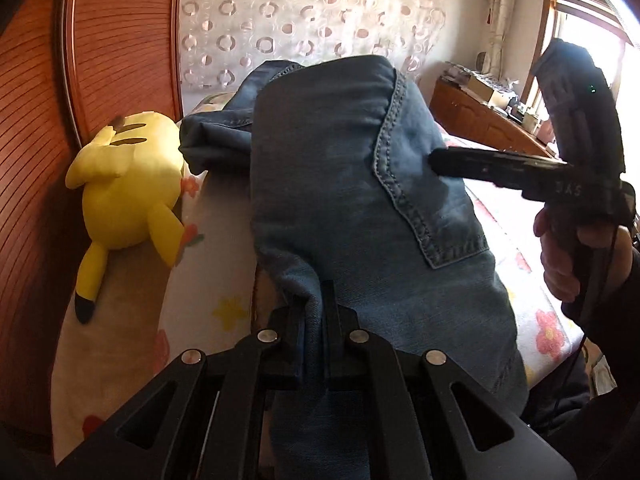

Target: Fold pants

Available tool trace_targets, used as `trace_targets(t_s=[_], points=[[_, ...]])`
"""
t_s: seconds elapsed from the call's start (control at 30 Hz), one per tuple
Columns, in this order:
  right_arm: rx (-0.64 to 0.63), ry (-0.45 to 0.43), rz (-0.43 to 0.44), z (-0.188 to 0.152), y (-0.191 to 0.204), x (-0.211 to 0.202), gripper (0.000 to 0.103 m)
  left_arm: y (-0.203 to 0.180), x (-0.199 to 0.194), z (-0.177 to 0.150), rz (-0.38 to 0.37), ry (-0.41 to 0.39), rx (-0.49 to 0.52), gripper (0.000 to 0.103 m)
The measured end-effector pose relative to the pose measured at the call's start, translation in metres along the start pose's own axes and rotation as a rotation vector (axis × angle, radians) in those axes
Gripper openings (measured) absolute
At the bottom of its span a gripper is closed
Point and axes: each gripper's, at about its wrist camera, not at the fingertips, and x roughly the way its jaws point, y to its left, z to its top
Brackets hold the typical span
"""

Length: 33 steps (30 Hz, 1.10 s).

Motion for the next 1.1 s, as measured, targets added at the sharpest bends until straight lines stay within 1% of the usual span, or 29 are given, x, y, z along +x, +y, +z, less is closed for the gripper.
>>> trace_targets(t_s=[0.1, 0.2, 0.27, 0.37, 0.53, 0.57, 0.6, 0.67, 0.7, 0.83, 0.9, 1.1], points=[[0.021, 0.044, -0.02, -0.001, -0.011, 0.015, 0.078, -0.003, 0.0, 0.0, 0.007, -0.001, 0.011, 0.007], [0.062, 0.083, 0.007, -0.003, -0.026, 0.026, 0.078, 0.0, 0.001, -0.003, 0.008, 0.001, 0.01, 0.007], [0.076, 0.084, 0.016, -0.004, -0.028, 0.023, 0.078, 0.001, 0.001, -0.004, 0.006, 0.004, 0.009, 0.007], [0.064, 0.078, 0.016, -0.001, -0.026, 0.012, 0.078, 0.002, -0.005, -0.001, -0.002, -0.001, 0.004, 0.008], [0.05, 0.064, 0.049, -0.005, -0.021, -0.005, 0.078, 0.003, -0.018, 0.009, 0.02, -0.026, 0.004, 0.019], [0.047, 0.068, 0.059, -0.006, -0.022, -0.006, 0.078, 0.003, -0.021, 0.013, 0.028, -0.035, 0.009, 0.025], [0.044, 0.072, 0.067, -0.007, -0.023, -0.005, 0.078, 0.003, -0.021, 0.016, 0.033, -0.04, 0.014, 0.035], [0.039, 0.077, 0.074, -0.007, -0.02, -0.001, 0.078, 0.006, -0.023, 0.027, 0.044, -0.058, 0.021, 0.043], [0.037, 0.083, 0.076, -0.006, -0.021, 0.001, 0.078, 0.007, -0.024, 0.032, 0.042, -0.066, 0.022, 0.045], [0.04, 0.11, 0.108, -0.003, -0.025, 0.023, 0.078, 0.011, -0.014, 0.052, 0.049, -0.068, 0.042, 0.046], [0.053, 0.121, 0.137, -0.002, -0.029, 0.033, 0.078, 0.014, 0.001, 0.061, 0.054, -0.048, 0.047, 0.046], [0.101, 0.15, 0.221, -0.004, -0.04, 0.049, 0.078, 0.019, 0.023, 0.064, 0.045, -0.008, 0.044, 0.046]])
